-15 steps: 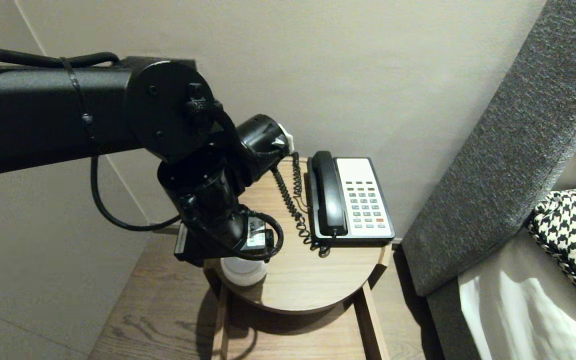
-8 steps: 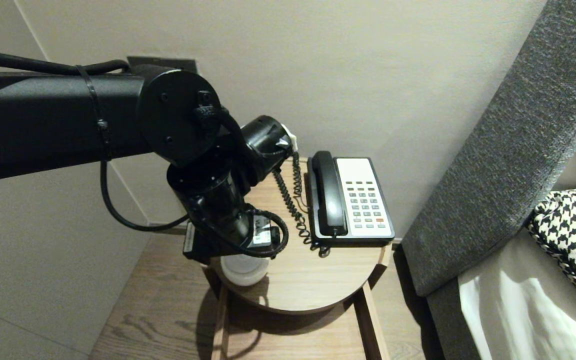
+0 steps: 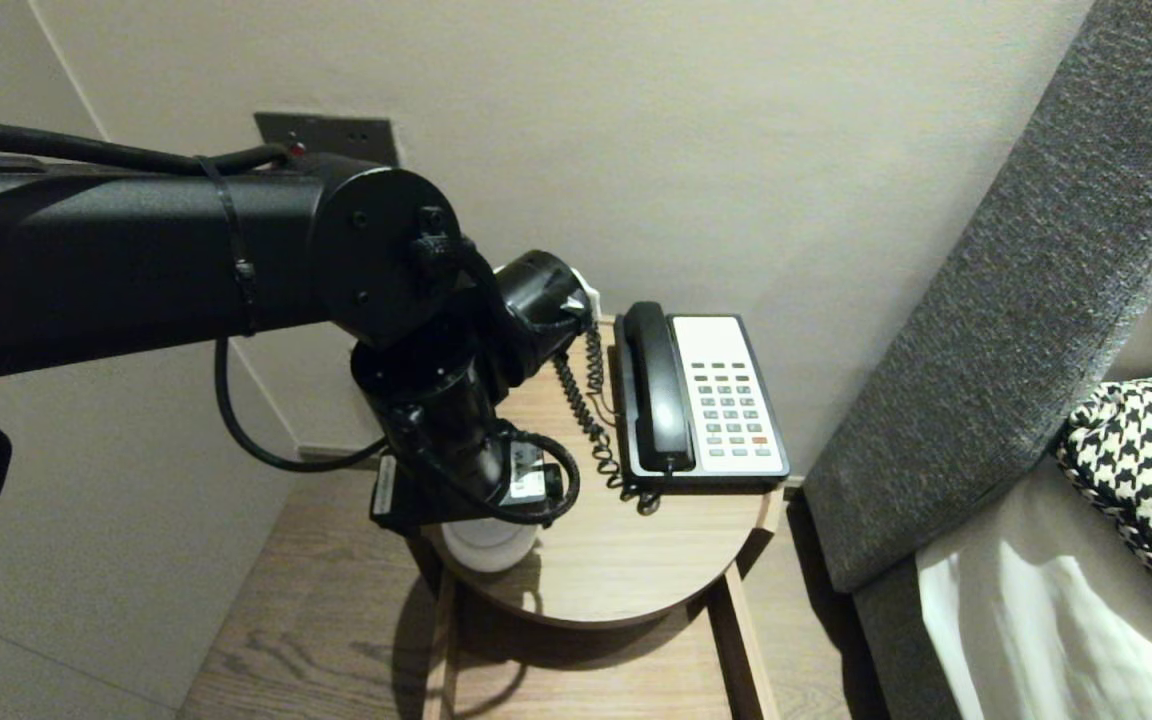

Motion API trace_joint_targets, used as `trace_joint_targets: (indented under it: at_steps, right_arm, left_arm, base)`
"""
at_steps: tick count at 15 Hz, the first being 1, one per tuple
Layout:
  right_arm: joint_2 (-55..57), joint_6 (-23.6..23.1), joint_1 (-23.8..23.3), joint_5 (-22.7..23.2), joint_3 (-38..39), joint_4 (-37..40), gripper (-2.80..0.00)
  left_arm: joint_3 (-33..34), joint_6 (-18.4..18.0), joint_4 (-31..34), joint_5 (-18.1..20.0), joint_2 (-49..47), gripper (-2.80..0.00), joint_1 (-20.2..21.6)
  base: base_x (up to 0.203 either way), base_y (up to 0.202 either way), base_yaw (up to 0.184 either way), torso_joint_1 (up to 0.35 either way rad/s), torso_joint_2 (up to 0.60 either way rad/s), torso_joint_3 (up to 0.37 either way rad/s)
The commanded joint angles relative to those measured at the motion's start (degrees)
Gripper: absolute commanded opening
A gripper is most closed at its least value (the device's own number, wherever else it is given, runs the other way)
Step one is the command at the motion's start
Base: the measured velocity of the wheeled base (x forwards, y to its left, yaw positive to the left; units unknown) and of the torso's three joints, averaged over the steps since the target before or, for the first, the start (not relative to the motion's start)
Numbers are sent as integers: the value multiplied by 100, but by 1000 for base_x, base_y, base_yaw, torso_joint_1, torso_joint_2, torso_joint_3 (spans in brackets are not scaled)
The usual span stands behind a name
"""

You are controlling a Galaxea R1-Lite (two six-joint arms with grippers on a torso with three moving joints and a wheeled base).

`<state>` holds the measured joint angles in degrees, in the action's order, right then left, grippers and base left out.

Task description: Put the remote controls on the table in the drawer one by one

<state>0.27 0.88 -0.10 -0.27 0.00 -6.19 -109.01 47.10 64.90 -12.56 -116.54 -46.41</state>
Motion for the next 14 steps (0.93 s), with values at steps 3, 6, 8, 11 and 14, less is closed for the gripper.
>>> trace_joint_targets:
  at_steps: [3,6,8,11,14]
  right_arm:
    - [8,0,1,0,229,-5,-280]
    - [8,0,-7,0,229,-5,-280]
    - [8,0,1,0,229,-5,-280]
    - [8,0,1,0,229,-5,-280]
    - [8,0,-7,0,229,-5,-280]
  left_arm:
    - [30,33,40,-10,-128,0,0]
    - [326,-20,-286,-18,-140,0,0]
    - [527,-52,-590,-19,-148,0,0]
    - [565,-70,-689,-19,-238,0,27]
    - [565,-70,-689,-35,-370,0,61]
  base:
    - [0,0,0,0,0,0]
    - [0,0,0,0,0,0]
    - [0,0,0,0,0,0]
    - [0,0,0,0,0,0]
    - [0,0,0,0,0,0]
